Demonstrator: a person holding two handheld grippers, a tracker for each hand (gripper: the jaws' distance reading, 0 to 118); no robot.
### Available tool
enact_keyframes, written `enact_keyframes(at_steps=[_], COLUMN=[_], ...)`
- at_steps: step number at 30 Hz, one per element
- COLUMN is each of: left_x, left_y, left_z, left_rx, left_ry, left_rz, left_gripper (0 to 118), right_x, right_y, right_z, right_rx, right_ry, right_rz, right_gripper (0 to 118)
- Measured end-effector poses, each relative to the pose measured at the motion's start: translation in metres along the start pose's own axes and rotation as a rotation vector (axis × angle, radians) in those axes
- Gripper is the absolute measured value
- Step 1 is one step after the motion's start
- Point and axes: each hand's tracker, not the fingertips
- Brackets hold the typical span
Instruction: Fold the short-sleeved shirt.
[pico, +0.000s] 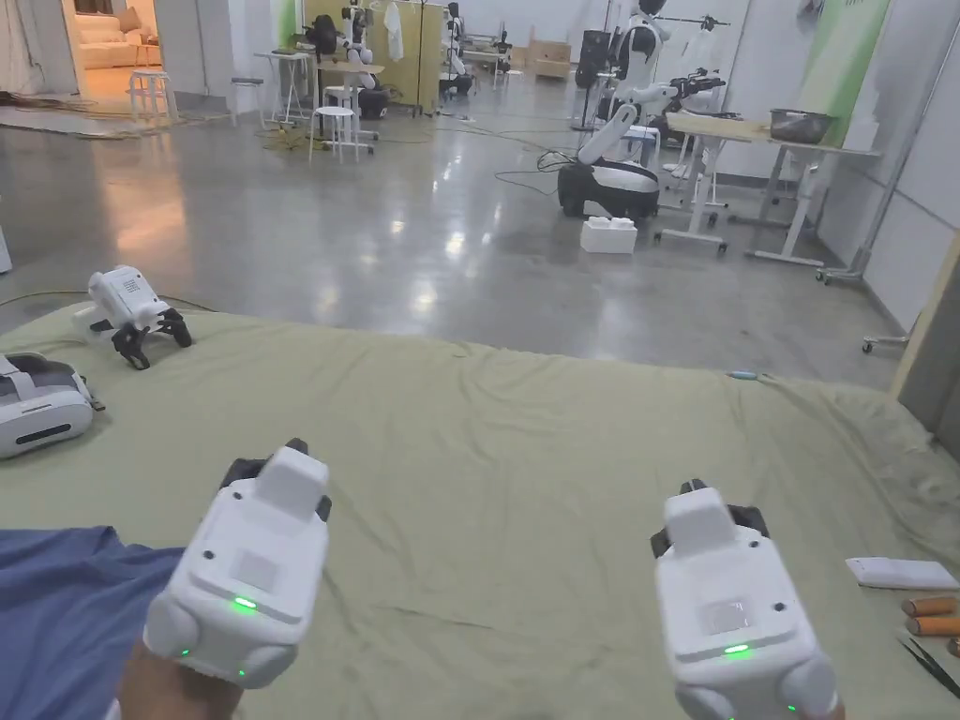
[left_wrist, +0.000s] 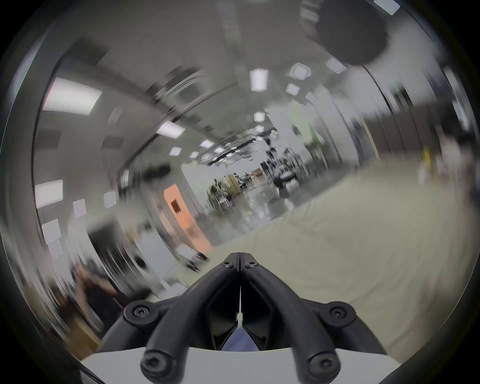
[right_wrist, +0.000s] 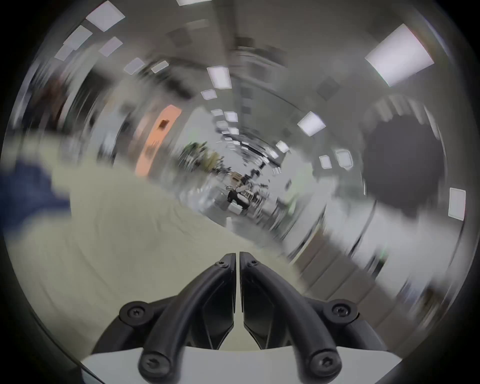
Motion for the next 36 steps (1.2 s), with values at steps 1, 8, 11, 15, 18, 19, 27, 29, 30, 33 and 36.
enact_keyframes(at_steps=[1,8,11,15,18,19,27,29,30,33,36], left_x=[0.005,0.022,0.012,-0.017,-0.026,-0.028,-0.038,-0.043,-0.048,-0.066,-0.095], left_y=[-0.001,-0.020,-0.004,0.004,-0.006,-0.008,-0.012,-0.012,-0.015,-0.027,-0.056], left_z=[0.000,0.011,0.014,0.015,0.006,0.007,0.005,0.005,0.005,0.007,0.009], left_rx=[-0.002,0.061,0.020,-0.014,-0.030,-0.029,-0.026,-0.041,-0.063,-0.181,-0.287], left_ry=[0.005,0.043,0.013,-0.063,-0.069,-0.047,-0.051,-0.063,-0.071,-0.099,-0.094], left_rz=[-0.102,-0.575,-0.237,0.422,0.689,0.748,0.828,0.803,0.774,0.703,0.673], left_gripper=[0,0,0,0,0,0,0,0,0,0,0], right_x=[-0.006,-0.015,-0.002,0.013,0.013,0.012,0.010,0.012,0.009,0.007,-0.004], right_y=[-0.002,-0.011,0.001,0.004,-0.003,-0.004,-0.012,-0.011,-0.010,-0.009,-0.005], right_z=[-0.001,0.007,0.019,0.020,0.020,0.022,0.017,0.013,0.015,0.009,0.009], right_rx=[0.015,0.048,0.012,-0.058,-0.087,-0.090,-0.098,-0.104,-0.106,-0.122,-0.123], right_ry=[-0.009,-0.022,-0.003,0.066,0.065,0.042,0.010,0.025,0.031,0.064,0.080], right_rz=[0.142,0.463,0.207,-0.386,-0.701,-0.754,-0.843,-0.810,-0.797,-0.776,-0.741], right_gripper=[2,2,2,2,2,2,1,1,1,1,1])
